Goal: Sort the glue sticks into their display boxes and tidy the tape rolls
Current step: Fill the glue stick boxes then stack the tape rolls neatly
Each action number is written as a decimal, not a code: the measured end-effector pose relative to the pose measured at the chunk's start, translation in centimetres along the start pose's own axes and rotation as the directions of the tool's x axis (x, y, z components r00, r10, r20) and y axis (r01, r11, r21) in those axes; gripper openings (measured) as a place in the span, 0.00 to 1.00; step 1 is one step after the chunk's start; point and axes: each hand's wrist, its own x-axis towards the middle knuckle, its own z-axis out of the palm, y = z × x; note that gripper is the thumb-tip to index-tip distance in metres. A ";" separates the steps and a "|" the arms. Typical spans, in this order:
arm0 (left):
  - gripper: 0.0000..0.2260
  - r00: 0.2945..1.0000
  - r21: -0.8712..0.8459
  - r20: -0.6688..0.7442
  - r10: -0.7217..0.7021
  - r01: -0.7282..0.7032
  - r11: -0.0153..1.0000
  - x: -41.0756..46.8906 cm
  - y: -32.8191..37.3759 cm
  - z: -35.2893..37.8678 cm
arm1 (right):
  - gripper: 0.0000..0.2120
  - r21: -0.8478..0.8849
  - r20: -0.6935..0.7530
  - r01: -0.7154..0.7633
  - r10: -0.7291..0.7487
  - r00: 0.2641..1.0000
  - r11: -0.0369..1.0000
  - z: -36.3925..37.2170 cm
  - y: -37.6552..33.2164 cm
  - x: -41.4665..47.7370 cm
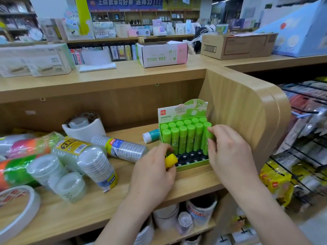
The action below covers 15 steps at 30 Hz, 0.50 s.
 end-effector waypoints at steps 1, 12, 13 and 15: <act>0.14 1.000 0.003 0.007 0.003 -0.003 1.000 0.0 0.0 0.0 | 0.12 -0.018 0.016 -0.003 0.003 1.000 1.000 -0.1 -0.1 -0.2; 0.10 0.994 -0.053 -0.053 0.098 -0.101 0.993 -0.7 -0.2 -2.0 | 0.30 -0.018 0.127 0.089 -0.086 0.988 0.996 -0.8 -3.0 1.1; 0.09 0.991 -0.076 -0.090 0.100 -0.107 0.991 -0.5 -0.1 -2.9 | 0.30 -0.013 0.152 0.124 -0.121 0.981 0.992 -0.9 -3.3 1.8; 0.07 0.979 -0.050 -0.162 0.123 -0.133 0.990 0.0 0.2 -5.3 | 0.31 -0.015 0.221 0.156 -0.148 0.964 0.988 -1.0 -4.0 3.5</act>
